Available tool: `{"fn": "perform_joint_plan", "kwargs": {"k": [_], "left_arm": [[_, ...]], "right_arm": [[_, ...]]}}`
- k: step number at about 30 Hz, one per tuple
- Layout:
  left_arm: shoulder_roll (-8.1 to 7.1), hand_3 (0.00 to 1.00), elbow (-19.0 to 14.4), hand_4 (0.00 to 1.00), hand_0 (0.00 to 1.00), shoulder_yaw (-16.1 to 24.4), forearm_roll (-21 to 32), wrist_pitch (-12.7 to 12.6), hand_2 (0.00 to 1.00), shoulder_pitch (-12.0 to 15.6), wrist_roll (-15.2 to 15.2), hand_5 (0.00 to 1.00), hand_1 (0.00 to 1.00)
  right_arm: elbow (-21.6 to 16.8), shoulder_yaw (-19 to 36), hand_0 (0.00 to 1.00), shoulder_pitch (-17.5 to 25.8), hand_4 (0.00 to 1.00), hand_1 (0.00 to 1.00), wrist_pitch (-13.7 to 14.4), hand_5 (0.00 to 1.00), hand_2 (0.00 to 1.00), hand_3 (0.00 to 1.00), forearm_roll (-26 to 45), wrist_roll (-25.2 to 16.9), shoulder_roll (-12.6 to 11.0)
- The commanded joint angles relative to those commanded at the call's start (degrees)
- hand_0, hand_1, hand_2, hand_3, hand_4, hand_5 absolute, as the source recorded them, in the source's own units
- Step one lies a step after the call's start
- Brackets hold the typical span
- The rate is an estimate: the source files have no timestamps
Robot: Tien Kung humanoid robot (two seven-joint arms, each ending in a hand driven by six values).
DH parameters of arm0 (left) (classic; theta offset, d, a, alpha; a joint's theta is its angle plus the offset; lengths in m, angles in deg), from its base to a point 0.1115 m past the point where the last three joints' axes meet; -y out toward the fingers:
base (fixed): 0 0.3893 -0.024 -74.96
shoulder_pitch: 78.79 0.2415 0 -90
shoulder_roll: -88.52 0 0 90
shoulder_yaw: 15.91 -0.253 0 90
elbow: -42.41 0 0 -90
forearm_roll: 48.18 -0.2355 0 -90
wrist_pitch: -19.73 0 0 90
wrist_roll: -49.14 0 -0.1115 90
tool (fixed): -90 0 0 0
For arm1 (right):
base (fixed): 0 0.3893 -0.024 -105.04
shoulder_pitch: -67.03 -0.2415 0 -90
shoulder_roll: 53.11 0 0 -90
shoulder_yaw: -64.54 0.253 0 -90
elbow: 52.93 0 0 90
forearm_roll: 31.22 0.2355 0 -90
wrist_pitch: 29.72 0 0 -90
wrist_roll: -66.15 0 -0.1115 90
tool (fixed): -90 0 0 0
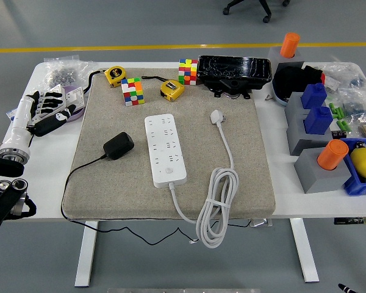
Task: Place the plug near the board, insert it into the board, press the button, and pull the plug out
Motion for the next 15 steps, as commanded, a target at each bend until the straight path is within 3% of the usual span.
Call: {"fn": "perform_joint_plan", "kwargs": {"k": [15], "left_arm": [[0.13, 0.592, -0.59, 0.820, 0.621, 1.26, -0.27, 0.22, 0.601, -0.06, -0.15, 0.339, 0.635]], "right_arm": [[0.02, -0.33, 0.681, -0.35, 0.935, 0.687, -0.04, 0.532, 0.695, 0.599, 0.11, 0.01, 0.06]]}}
